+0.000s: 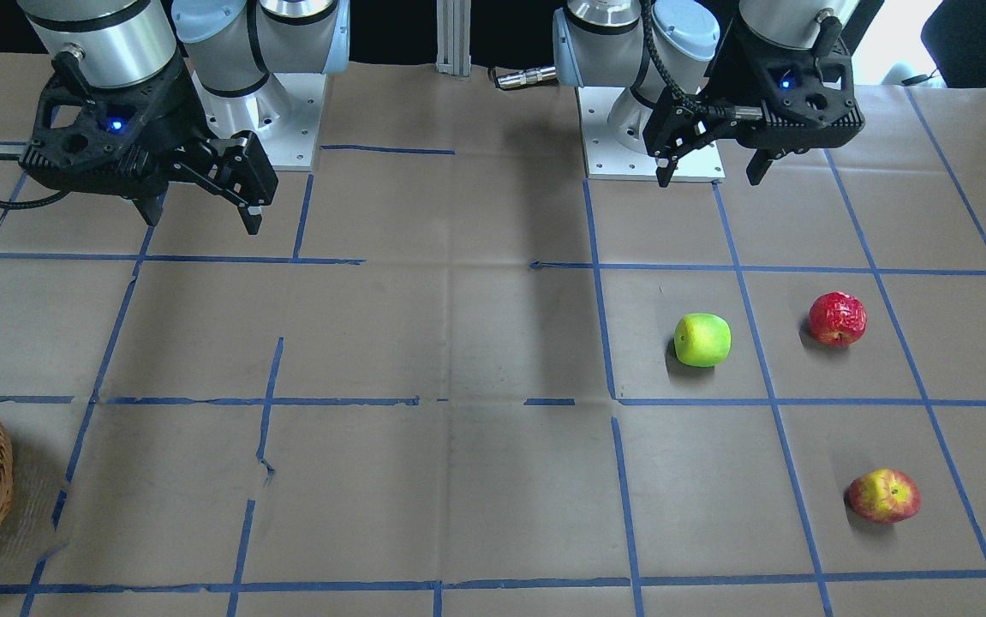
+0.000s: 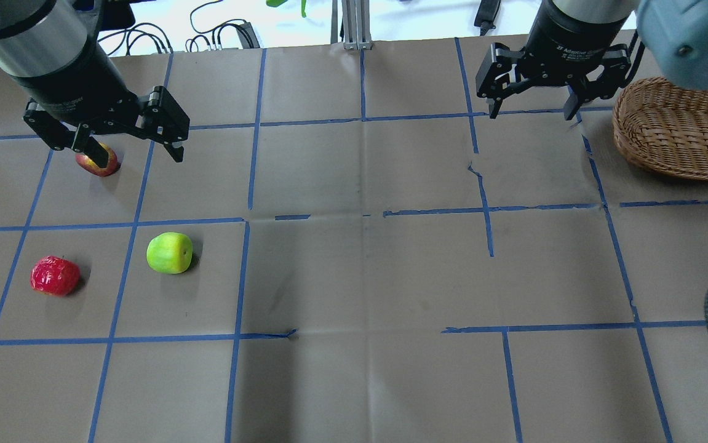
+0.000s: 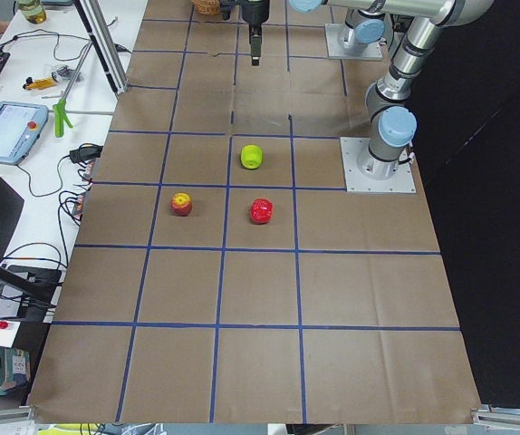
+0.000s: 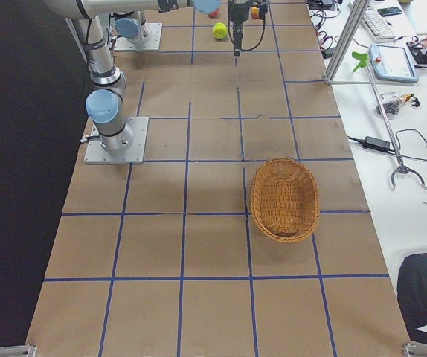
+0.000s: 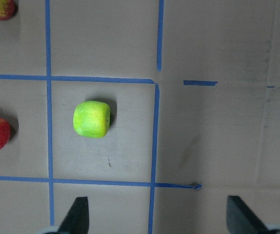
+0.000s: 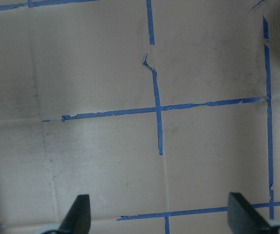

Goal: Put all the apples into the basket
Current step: 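Lower the left gripper over the green apple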

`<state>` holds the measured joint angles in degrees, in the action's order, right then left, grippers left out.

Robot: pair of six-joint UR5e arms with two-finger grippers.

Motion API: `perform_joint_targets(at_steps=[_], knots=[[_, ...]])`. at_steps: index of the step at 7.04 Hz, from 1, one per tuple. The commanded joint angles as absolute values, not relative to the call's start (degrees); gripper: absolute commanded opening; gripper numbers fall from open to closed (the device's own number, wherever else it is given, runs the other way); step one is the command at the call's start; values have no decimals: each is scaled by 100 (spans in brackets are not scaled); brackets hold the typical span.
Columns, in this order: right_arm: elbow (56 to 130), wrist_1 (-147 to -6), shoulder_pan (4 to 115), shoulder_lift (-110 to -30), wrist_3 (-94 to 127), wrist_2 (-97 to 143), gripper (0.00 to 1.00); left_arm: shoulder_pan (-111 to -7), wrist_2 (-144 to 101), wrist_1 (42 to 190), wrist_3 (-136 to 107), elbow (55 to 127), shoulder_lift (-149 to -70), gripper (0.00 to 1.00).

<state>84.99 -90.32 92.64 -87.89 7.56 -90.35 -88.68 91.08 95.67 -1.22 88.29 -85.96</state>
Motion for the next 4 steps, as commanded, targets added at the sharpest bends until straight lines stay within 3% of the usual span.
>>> perform_joint_targets(at_steps=[1, 4], knots=[[8499, -9026, 9264, -8789, 756, -9035, 100, -8859, 9079, 9554, -123, 8824, -8596, 98], [8499, -9026, 9255, -8789, 756, -9035, 100, -8851, 9070, 9554, -185, 8990, -8858, 99]])
